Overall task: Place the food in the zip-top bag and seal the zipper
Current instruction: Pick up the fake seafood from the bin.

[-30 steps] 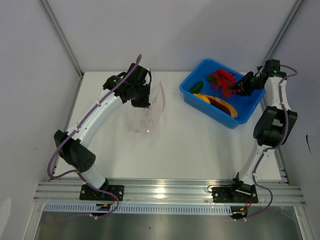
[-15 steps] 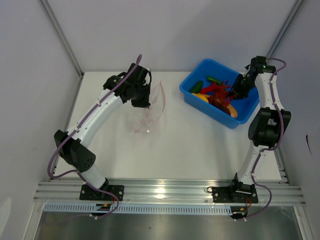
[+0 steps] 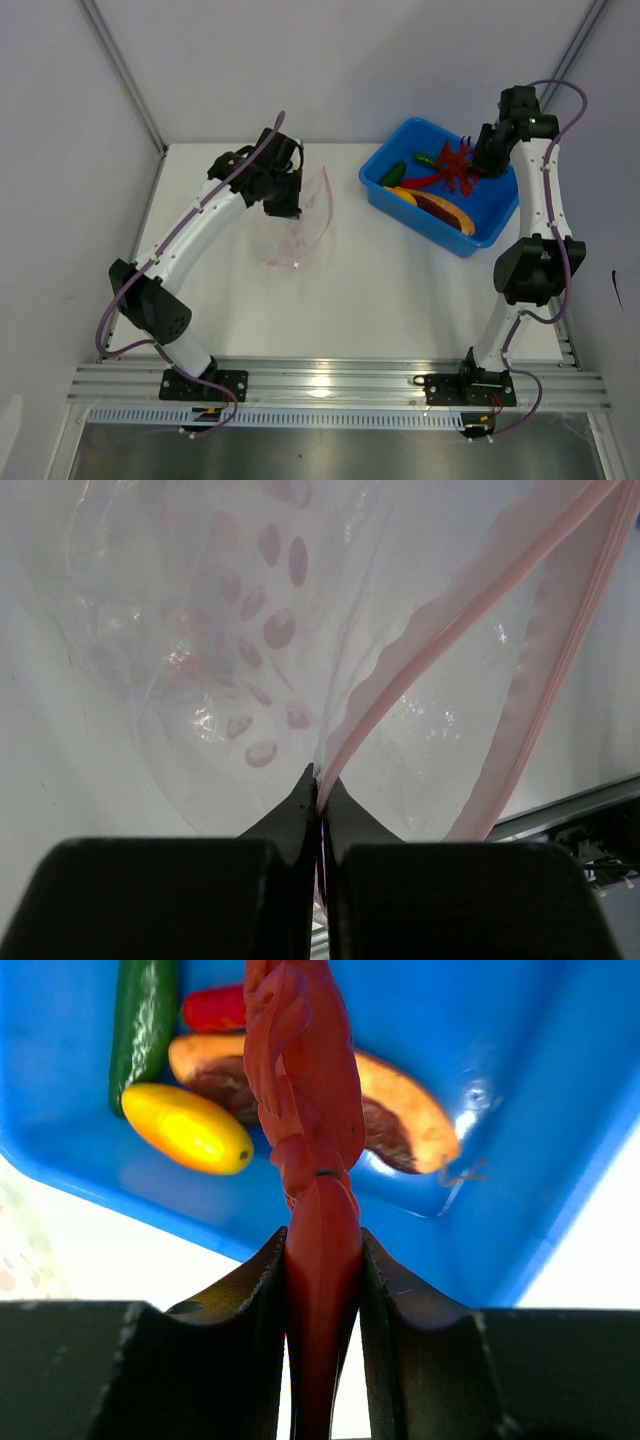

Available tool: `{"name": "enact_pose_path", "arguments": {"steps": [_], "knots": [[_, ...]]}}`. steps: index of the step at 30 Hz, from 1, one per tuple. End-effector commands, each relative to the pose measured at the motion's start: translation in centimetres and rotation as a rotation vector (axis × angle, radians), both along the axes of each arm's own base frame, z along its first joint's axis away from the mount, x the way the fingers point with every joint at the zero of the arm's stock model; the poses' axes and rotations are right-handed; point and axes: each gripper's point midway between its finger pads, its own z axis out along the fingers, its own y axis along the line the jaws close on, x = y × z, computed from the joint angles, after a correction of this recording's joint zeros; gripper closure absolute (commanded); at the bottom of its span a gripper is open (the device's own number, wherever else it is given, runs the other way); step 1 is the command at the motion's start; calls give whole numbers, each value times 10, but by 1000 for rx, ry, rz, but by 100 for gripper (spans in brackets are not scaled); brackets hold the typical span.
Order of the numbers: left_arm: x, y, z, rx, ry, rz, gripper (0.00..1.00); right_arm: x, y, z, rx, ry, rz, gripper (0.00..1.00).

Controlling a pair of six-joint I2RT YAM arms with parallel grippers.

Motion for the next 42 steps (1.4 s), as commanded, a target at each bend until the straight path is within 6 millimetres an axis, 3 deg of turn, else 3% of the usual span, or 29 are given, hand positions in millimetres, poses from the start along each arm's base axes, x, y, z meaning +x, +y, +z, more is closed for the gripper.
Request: {"name": "enact_pose_path", "arguments": {"steps": [1, 8, 17, 21, 30, 34, 39, 42], "knots": [[-1, -1, 8, -24, -25, -18, 100, -5, -7, 58, -16, -154, -24, 100], [-2, -2, 7, -32, -26, -20, 100, -13, 10, 60, 68, -150, 20, 100], [-2, -1, 9, -36, -38, -19, 99, -3, 21, 53, 234, -154, 66, 100], [0, 1, 8, -23, -38, -9, 99, -5, 43, 43, 337, -131, 135, 100], [3, 2, 7, -29, -31, -1, 99, 0, 50, 40, 453, -128, 163, 100], [5, 5, 9, -16, -35, 12, 99, -3, 78, 48, 634, -134, 262, 100], [21, 28, 16, 32, -75, 95, 99, -14, 106, 35, 683, -80, 327, 100], [30, 47, 20, 42, -74, 162, 100, -31, 128, 24, 675, -28, 377, 100]]}}
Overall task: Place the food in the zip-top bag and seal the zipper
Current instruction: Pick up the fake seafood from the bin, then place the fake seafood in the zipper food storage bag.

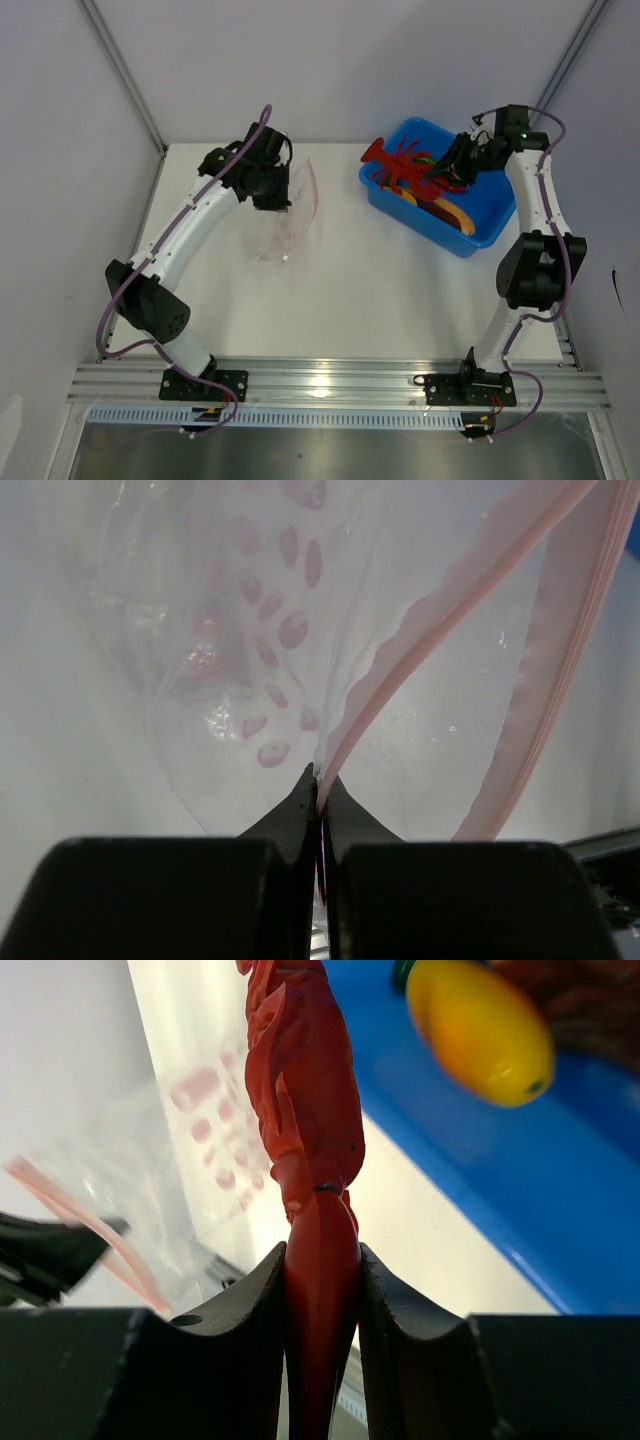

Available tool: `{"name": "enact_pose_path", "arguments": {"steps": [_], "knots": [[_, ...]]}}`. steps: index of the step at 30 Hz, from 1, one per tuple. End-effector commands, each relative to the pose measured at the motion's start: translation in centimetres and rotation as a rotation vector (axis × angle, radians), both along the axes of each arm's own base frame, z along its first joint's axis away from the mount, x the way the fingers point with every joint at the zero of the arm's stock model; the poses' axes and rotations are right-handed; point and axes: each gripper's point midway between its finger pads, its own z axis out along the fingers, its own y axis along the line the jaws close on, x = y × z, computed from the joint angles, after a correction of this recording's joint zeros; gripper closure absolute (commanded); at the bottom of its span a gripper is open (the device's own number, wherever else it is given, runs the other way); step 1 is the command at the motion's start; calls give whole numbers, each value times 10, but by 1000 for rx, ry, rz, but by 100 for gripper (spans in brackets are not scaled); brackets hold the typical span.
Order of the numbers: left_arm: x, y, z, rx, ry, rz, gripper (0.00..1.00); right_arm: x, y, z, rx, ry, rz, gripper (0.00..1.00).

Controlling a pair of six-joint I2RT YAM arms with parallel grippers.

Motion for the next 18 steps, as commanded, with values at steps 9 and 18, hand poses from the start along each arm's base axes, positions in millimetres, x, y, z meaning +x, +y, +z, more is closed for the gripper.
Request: {"name": "enact_pose_path", "arguments": {"steps": [9, 18], "knots": [[33, 72, 31, 23, -86, 232, 99, -76, 93, -4, -10, 27, 299, 100], [31, 68, 29, 2, -73, 219, 99, -108, 118, -21, -48, 73, 411, 100]]}}
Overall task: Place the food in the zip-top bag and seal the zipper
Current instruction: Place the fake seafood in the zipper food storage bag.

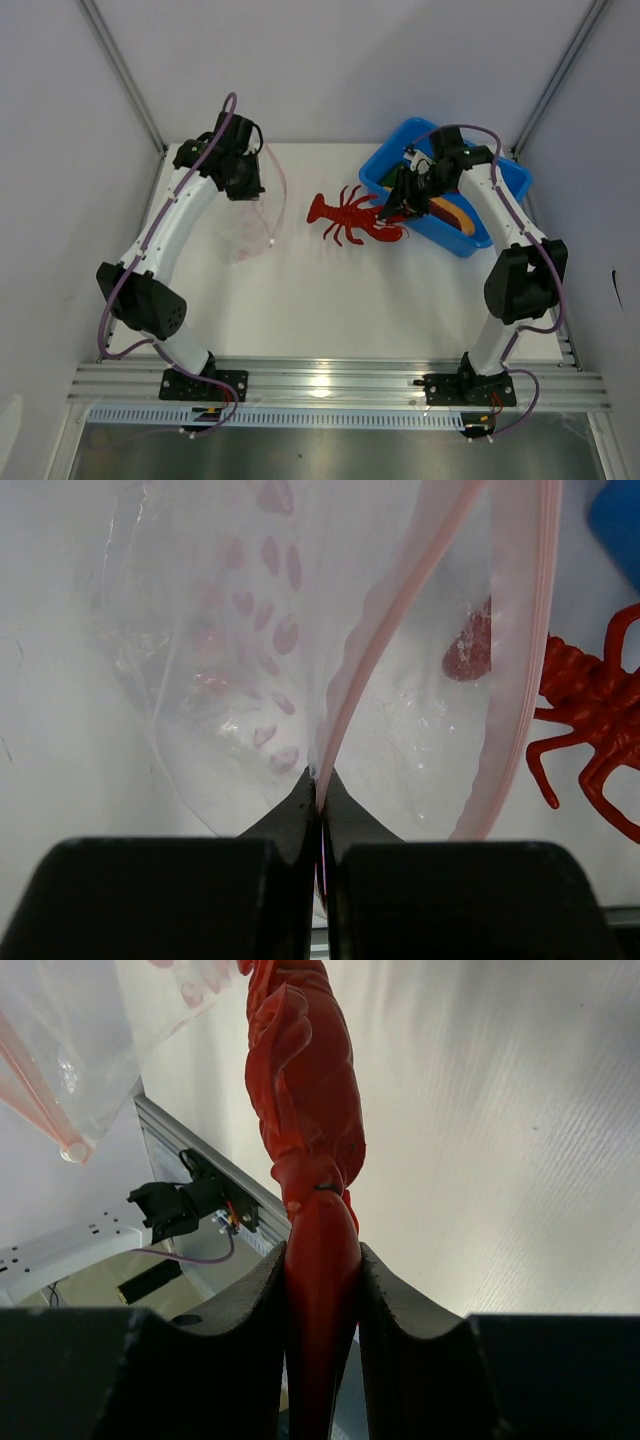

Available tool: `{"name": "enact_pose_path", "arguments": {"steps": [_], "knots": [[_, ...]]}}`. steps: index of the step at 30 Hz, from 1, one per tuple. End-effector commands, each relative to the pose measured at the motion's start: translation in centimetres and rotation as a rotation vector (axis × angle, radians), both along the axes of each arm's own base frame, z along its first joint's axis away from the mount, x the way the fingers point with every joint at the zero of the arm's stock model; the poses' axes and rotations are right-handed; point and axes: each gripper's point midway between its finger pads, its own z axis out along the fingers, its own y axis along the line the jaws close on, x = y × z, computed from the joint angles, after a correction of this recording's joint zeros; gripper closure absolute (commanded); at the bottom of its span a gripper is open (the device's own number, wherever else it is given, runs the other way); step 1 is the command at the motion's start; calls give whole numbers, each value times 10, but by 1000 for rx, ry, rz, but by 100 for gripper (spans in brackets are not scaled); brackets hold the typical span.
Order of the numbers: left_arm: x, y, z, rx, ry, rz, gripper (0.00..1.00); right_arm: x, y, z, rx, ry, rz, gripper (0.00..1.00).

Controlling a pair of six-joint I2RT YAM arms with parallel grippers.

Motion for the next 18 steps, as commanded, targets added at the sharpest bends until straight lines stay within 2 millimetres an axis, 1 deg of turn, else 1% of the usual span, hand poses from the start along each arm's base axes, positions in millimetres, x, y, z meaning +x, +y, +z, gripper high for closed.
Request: {"name": "enact_pose_path", "arguments": {"steps": [1, 6, 7, 10, 11, 14, 16, 18], "knots": [[2, -2, 20, -31, -55, 1, 99, -14, 7, 8, 1, -29, 57, 100], [0, -3, 19, -34, -51, -8, 99, -36, 32, -13, -18, 38, 158, 100], [0, -3, 19, -38, -50, -11, 99, -42, 41, -18, -29, 49, 193, 100], [-4, -6, 18, -58, -47, -18, 99, -49, 49, -29, -68, 66, 230, 100], [-4, -6, 19, -61, -53, -19, 99, -48, 49, -29, -75, 62, 229, 100], [-8, -3, 13, -45, -39, -9, 99, -43, 45, -28, -99, 49, 212, 100], [-10, 3, 10, -21, -35, 3, 99, -35, 35, -20, -121, 29, 174, 100], [-9, 4, 8, -13, -33, 8, 100, -30, 32, -10, -120, 5, 152, 100]]}}
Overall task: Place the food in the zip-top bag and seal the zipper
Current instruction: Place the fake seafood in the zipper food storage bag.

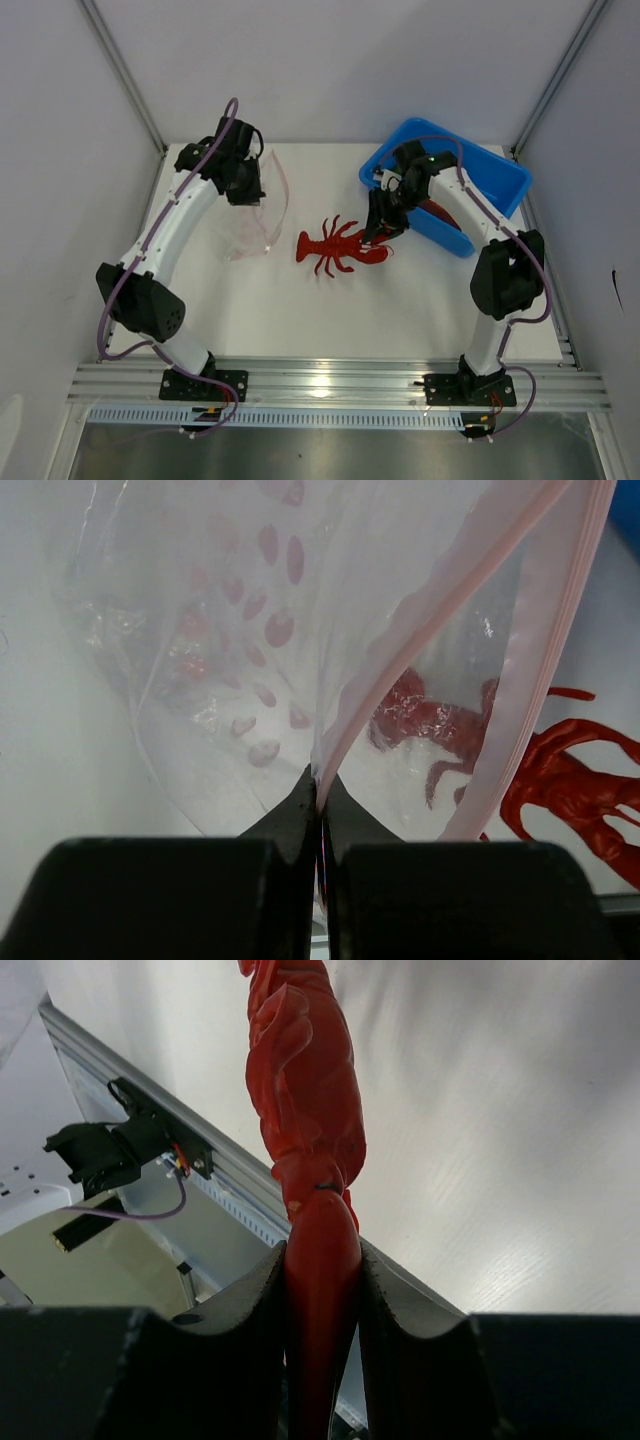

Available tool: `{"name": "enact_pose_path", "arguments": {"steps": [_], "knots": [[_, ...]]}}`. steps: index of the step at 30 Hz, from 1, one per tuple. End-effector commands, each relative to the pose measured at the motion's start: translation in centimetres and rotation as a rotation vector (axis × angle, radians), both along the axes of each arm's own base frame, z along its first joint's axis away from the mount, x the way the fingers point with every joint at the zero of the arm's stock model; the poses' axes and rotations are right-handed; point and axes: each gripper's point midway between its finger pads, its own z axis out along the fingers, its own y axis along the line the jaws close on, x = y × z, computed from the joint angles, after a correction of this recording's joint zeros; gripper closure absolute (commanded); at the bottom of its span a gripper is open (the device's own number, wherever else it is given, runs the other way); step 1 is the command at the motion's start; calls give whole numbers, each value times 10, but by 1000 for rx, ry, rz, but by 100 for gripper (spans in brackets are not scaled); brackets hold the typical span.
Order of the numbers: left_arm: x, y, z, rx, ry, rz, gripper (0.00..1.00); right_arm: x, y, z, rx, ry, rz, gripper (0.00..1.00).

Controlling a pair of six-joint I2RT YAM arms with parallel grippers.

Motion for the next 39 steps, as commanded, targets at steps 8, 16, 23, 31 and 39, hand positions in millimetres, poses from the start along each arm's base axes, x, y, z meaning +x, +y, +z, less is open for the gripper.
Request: {"name": "enact_pose_path", "arguments": {"steps": [8, 16, 23, 31, 39], "knots": [[-2, 0, -6, 11, -6, 3, 99, 7, -3, 79, 83, -131, -81, 100], [6, -4, -17, 29, 22, 3, 99, 6, -6, 125, 109, -193, -121, 100], [11, -10, -25, 20, 40, 3, 99, -2, -4, 148, 154, -204, -118, 100], [19, -11, -27, 31, 37, 0, 99, -7, -6, 170, 174, -229, -114, 100], [18, -16, -27, 29, 39, -14, 99, -14, -2, 169, 178, -210, -92, 100]]}}
